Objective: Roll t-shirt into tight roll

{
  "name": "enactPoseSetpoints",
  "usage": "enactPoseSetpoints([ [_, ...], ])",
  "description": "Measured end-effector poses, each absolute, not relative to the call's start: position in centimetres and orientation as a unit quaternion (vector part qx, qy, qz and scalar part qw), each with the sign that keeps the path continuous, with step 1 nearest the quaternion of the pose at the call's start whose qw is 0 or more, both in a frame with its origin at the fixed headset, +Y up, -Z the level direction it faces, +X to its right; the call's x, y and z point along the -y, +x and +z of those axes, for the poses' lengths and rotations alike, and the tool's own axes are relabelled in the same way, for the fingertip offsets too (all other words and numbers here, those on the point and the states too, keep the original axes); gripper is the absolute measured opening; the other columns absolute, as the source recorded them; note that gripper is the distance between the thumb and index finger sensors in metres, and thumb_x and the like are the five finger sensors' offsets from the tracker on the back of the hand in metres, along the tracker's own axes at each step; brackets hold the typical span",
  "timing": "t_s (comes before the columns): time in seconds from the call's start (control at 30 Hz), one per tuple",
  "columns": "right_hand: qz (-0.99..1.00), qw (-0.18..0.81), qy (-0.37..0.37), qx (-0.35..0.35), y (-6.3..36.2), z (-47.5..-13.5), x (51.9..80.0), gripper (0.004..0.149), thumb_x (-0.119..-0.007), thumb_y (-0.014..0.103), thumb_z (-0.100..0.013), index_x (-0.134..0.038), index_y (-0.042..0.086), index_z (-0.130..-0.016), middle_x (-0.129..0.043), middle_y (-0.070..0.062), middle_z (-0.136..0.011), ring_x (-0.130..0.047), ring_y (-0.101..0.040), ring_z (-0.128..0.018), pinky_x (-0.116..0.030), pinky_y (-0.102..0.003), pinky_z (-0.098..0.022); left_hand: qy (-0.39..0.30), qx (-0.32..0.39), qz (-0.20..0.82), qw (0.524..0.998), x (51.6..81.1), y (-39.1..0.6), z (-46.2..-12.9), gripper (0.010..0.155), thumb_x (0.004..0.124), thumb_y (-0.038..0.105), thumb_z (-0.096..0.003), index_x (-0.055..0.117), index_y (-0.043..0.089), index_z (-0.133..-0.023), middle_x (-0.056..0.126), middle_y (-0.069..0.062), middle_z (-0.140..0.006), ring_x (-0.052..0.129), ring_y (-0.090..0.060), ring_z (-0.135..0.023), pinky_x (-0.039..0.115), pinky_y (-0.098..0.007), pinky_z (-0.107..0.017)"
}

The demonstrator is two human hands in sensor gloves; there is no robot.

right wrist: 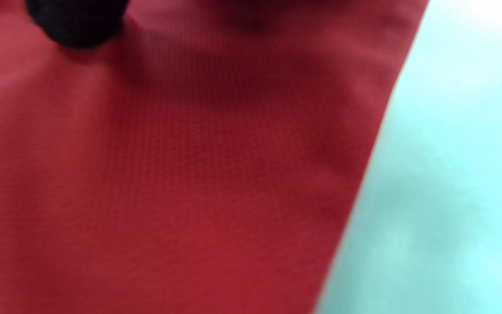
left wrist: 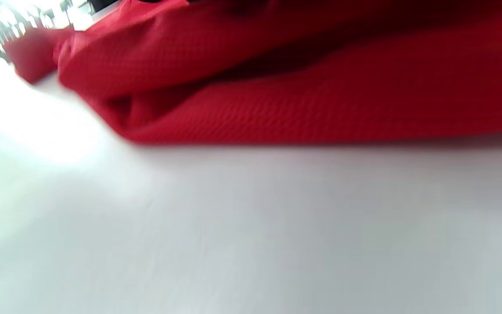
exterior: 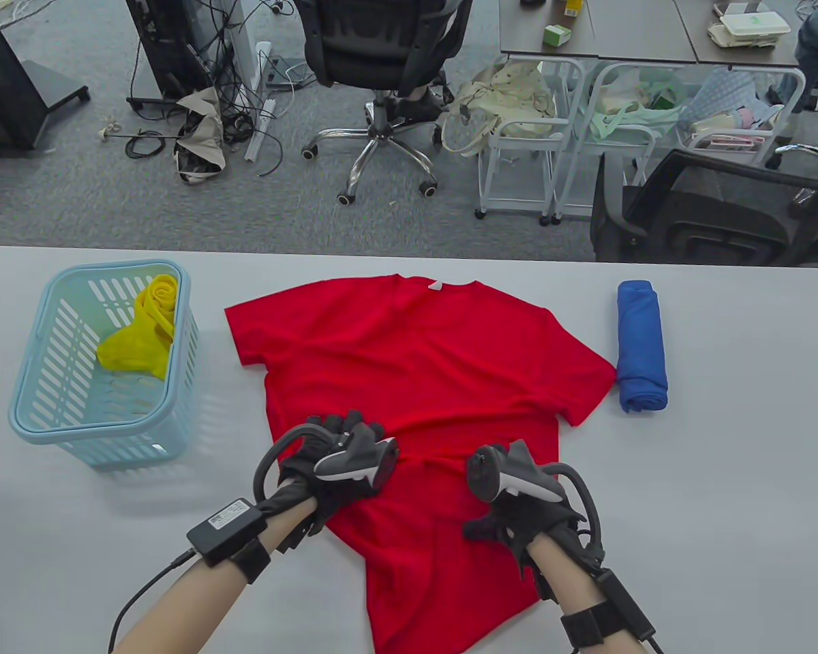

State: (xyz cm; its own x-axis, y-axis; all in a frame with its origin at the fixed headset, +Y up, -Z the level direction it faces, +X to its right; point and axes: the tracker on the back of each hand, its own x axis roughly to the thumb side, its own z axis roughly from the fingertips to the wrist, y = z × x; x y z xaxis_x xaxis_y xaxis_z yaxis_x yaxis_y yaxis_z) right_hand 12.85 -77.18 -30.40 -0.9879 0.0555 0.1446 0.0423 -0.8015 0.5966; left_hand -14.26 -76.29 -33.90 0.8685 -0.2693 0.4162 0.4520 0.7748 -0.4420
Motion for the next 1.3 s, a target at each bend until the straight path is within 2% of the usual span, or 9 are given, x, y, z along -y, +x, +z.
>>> enactPoseSetpoints([
  [0.23, 0.958, 0.059, 0.012, -0.28, 15.2, -32.2, 77.4, 0.083, -0.065, 0.053, -0.056, -0.016, 0.024, -0.116, -0.007, -0.012, -0.119, -0.01, -0.041, -0.112, -0.029, -0.062, -0.075, -0.348, 0.092, -0.303, 0.882, 75.0, -23.9, -32.8, 0.114, 0.067, 0.075, -0.0278, -0.005, 0.033, -0.106, 0.01, -0.011, -0.123, 0.031, -0.038, -0.115, 0.045, -0.057, -0.083],
  [0.33, 0.963, 0.037, 0.014, -0.266, 14.5, -32.1, 77.0, 0.078, -0.065, 0.05, -0.058, -0.021, 0.022, -0.116, -0.012, -0.015, -0.12, -0.016, -0.045, -0.112, -0.032, -0.063, -0.075, -0.307, 0.092, -0.313, 0.894, 73.3, -24.2, -32.2, 0.099, 0.07, 0.065, -0.0395, 0.006, 0.035, -0.108, 0.017, -0.009, -0.124, 0.038, -0.034, -0.116, 0.049, -0.055, -0.083],
  [0.47, 0.972, -0.014, 0.043, -0.23, 12.4, -30.9, 75.6, 0.074, -0.066, 0.047, -0.058, -0.026, 0.022, -0.117, -0.016, -0.016, -0.12, -0.024, -0.047, -0.112, -0.036, -0.062, -0.075, -0.23, 0.09, -0.116, 0.962, 70.7, -21.1, -33.0, 0.072, 0.063, 0.052, -0.0511, 0.027, 0.039, -0.112, 0.032, -0.007, -0.125, 0.057, -0.029, -0.111, 0.057, -0.051, -0.081],
  [0.53, 0.971, -0.002, 0.069, -0.229, 11.5, -30.2, 75.2, 0.076, -0.067, 0.05, -0.057, -0.029, 0.022, -0.117, -0.019, -0.016, -0.121, -0.027, -0.046, -0.113, -0.037, -0.062, -0.075, -0.218, 0.083, -0.081, 0.969, 71.3, -19.3, -33.5, 0.066, 0.059, 0.055, -0.0506, 0.043, 0.035, -0.111, 0.066, -0.003, -0.112, 0.09, -0.012, -0.075, 0.078, -0.037, -0.064],
  [0.73, 0.952, -0.027, 0.111, -0.285, 11.1, -29.5, 77.1, 0.085, -0.063, 0.058, -0.054, -0.014, 0.025, -0.116, -0.008, -0.013, -0.12, -0.016, -0.045, -0.111, -0.033, -0.061, -0.075, -0.19, 0.12, -0.227, 0.948, 75.9, -17.1, -32.4, 0.083, 0.049, 0.068, -0.0397, 0.031, 0.031, -0.111, 0.047, -0.003, -0.116, 0.079, -0.012, -0.086, 0.068, -0.043, -0.075],
  [0.83, 0.956, 0.011, 0.08, -0.283, 11.8, -30.5, 77.3, 0.079, -0.063, 0.053, -0.057, -0.017, 0.025, -0.116, -0.008, -0.012, -0.12, -0.014, -0.041, -0.112, -0.032, -0.061, -0.075, -0.304, 0.191, -0.172, 0.917, 75.7, -19.4, -31.2, 0.104, 0.067, 0.071, -0.0324, 0.014, 0.029, -0.112, 0.018, -0.009, -0.123, 0.05, -0.025, -0.107, 0.05, -0.053, -0.082],
  [0.93, 0.957, 0.034, 0.062, -0.281, 12.4, -31.5, 77.5, 0.077, -0.061, 0.051, -0.059, -0.016, 0.025, -0.116, -0.006, -0.011, -0.12, -0.011, -0.04, -0.112, -0.031, -0.062, -0.075, -0.348, 0.201, -0.286, 0.87, 75.6, -21.6, -29.4, 0.118, 0.072, 0.075, -0.0279, -0.001, 0.029, -0.109, 0.002, -0.012, -0.12, 0.031, -0.036, -0.115, 0.048, -0.058, -0.082],
  [1.17, 0.957, 0.042, 0.06, -0.279, 12.5, -31.7, 77.6, 0.077, -0.062, 0.05, -0.059, -0.016, 0.024, -0.116, -0.006, -0.012, -0.12, -0.01, -0.042, -0.112, -0.029, -0.063, -0.075, -0.283, 0.163, -0.135, 0.936, 72.7, -22.1, -29.9, 0.086, 0.065, 0.066, -0.0421, 0.022, 0.04, -0.112, 0.022, -0.005, -0.126, 0.041, -0.033, -0.117, 0.049, -0.058, -0.082],
  [1.3, 0.962, 0.03, 0.058, -0.265, 12.6, -31.5, 77.1, 0.076, -0.065, 0.048, -0.058, -0.022, 0.024, -0.116, -0.013, -0.013, -0.121, -0.017, -0.043, -0.113, -0.032, -0.062, -0.075, -0.322, 0.153, -0.026, 0.934, 76.1, -19.8, -31.3, 0.08, 0.049, 0.07, -0.0425, 0.022, 0.043, -0.112, 0.024, -0.003, -0.126, 0.035, -0.034, -0.117, 0.045, -0.058, -0.083],
])
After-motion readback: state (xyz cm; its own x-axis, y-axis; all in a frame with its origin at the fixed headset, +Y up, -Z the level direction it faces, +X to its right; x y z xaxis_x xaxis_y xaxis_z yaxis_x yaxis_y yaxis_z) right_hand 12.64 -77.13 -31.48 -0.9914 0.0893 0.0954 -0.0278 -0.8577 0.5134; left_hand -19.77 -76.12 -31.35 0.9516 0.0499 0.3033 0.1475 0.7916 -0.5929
